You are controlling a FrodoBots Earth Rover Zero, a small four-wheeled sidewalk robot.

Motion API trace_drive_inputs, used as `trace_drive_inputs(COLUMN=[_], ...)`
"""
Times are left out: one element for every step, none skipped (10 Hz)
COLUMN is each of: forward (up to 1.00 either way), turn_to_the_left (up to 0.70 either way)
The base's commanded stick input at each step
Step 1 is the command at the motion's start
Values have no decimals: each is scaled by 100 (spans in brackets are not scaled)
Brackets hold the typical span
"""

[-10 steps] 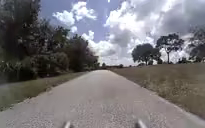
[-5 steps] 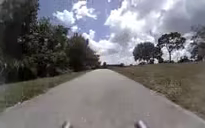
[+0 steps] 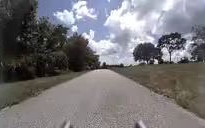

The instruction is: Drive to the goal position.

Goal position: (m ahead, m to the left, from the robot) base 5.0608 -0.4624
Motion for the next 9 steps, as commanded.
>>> trace_drive_inputs(forward=[50,50,50,50,50,50,50,50,50], turn_to_the_left=[0,0,0,0,0,0,0,0,0])
